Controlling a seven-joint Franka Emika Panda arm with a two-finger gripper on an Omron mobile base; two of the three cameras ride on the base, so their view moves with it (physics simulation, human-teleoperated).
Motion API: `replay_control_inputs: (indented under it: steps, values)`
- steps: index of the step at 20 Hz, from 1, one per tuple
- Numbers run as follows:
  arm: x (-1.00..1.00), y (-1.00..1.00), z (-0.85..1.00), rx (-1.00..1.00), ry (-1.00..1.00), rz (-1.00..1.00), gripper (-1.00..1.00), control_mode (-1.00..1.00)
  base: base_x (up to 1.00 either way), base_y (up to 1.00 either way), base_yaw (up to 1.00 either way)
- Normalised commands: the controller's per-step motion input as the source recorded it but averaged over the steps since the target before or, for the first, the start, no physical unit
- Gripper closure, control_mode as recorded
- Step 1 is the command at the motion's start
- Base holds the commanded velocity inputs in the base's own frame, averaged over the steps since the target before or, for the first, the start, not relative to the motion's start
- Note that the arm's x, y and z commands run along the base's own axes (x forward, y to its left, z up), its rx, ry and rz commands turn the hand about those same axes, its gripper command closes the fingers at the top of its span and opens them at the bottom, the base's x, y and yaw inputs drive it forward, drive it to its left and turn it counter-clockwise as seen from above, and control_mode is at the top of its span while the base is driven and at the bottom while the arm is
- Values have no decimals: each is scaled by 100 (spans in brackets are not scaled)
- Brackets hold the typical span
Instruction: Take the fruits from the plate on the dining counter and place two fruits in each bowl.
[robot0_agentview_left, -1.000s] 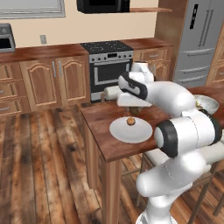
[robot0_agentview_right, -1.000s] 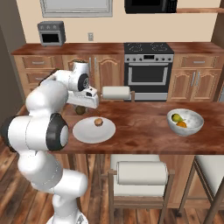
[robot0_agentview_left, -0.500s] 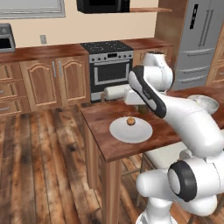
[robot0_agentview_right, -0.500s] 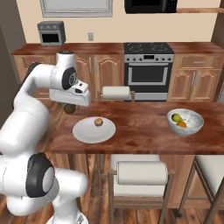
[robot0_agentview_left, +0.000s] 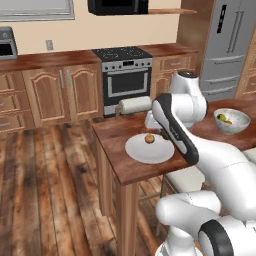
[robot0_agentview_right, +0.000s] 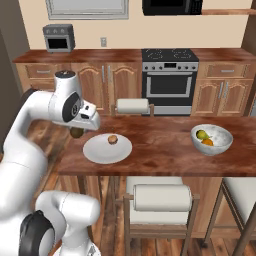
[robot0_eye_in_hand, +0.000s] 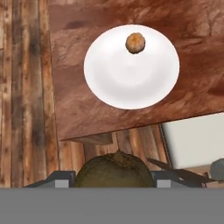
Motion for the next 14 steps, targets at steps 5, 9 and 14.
replay_control_inputs:
  steps: [5, 9, 14]
  values:
    - [-20, 0, 0, 0, -1, 0, 100, -100, 0, 0, 0]
    - [-32, -7, 0, 0, -4, 0, 100, 100, -11, -7, 0]
    - [0, 0, 0, 0, 0, 0, 100, 100, -71, -67, 0]
